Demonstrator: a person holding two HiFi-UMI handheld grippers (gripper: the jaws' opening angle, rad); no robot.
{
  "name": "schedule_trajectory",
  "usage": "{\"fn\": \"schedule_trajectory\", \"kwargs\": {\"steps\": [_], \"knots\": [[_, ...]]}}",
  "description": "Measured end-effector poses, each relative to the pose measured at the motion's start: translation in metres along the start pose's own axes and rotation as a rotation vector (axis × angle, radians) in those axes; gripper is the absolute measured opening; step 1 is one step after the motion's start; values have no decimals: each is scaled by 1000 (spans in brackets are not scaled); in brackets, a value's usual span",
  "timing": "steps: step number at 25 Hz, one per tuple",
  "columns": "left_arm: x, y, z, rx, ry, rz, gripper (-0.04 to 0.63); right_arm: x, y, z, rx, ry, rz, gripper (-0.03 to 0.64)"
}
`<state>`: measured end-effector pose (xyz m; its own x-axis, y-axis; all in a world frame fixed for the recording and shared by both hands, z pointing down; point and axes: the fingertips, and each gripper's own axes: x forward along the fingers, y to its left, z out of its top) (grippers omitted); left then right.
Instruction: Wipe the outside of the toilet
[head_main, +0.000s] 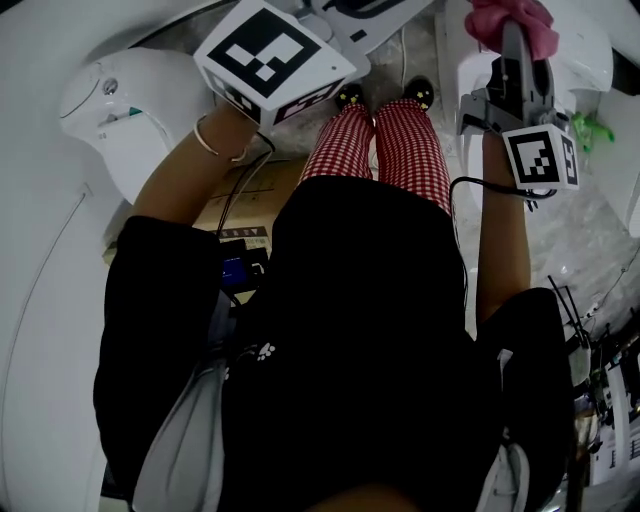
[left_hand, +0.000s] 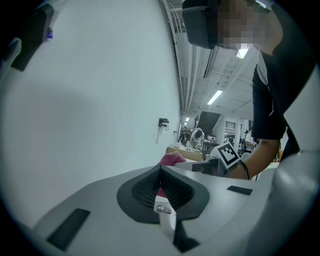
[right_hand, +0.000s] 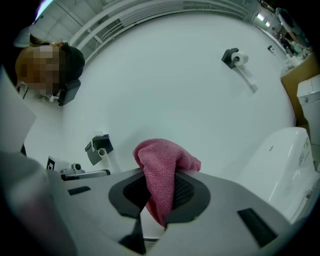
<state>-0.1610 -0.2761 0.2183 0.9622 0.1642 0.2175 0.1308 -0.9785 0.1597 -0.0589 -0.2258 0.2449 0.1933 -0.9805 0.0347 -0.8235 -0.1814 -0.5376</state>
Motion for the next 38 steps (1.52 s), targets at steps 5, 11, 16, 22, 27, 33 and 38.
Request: {"fn": "schedule_trajectory", "kwargs": {"steps": [5, 11, 16, 22, 27, 33, 38], "knots": [[-17, -1, 13, 11, -3, 22, 9, 6, 30, 13, -29, -1, 50, 78], [-34, -2, 40, 44, -46, 41, 9, 12, 64, 34, -79, 10, 133, 78], [-43, 0, 58, 47, -58, 31, 9, 17, 88, 49, -107, 14, 178, 78], [-41, -4, 78, 31, -72, 3, 9, 13, 107, 56, -121, 31, 225, 78], [-48, -12, 97, -19, -123, -45, 9, 10, 120, 63, -158, 36, 248, 78], [-49, -13, 112, 15, -134, -9, 10, 5, 132, 84, -194, 17, 317, 78], [-37, -19, 112, 36, -148, 99, 9, -12, 121, 96, -211, 21, 311, 78]]}}
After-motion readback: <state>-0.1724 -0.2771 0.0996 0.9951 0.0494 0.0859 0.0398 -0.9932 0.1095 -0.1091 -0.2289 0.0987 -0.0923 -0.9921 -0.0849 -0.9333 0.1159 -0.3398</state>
